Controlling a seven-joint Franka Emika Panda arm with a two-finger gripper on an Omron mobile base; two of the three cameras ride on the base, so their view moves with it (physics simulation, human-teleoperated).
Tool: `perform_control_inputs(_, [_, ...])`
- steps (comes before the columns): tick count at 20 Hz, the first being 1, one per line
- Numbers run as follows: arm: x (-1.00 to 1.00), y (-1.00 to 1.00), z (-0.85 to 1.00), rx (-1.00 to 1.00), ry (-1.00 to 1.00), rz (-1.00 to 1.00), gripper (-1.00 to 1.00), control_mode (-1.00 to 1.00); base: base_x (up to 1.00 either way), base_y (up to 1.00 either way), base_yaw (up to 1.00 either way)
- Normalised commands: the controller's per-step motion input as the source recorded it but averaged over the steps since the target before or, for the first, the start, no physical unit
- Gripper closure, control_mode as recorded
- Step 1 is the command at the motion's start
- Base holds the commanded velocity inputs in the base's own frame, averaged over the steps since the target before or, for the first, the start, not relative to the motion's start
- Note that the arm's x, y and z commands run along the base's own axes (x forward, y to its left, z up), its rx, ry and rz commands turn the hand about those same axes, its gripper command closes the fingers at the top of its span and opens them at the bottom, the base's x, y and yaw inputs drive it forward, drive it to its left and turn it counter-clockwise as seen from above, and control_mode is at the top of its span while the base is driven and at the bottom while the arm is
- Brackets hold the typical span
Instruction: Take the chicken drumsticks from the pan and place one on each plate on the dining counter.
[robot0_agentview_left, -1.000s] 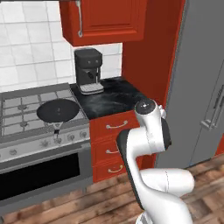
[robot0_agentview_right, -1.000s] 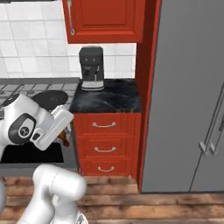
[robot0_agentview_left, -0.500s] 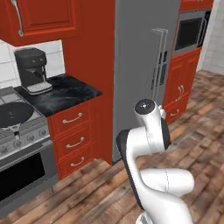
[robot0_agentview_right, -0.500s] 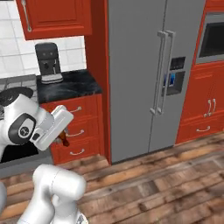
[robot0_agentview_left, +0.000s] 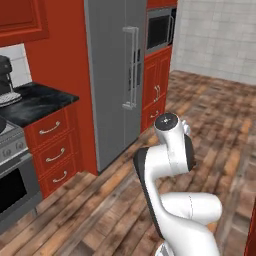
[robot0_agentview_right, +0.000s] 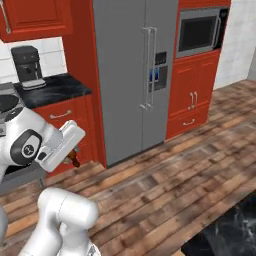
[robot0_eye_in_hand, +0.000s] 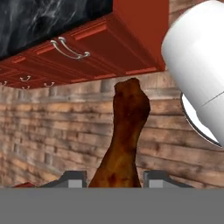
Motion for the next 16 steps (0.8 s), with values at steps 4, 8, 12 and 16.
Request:
perform_control_inputs(4, [0.0,0.0,0.0,0.0,0.0,0.0,1.0,1.0,-0.94,0.01,-0.31])
perform_control_inputs(8, [0.0,0.0,0.0,0.0,0.0,0.0,1.0,1.0,-0.82,0.17,-0.3])
perform_control_inputs(12, [0.0,0.0,0.0,0.0,0.0,0.0,1.0,1.0,-0.69,0.01,-0.28])
perform_control_inputs(16, [0.0,0.0,0.0,0.0,0.0,0.0,1.0,1.0,-0.37,-0.66,-0.21])
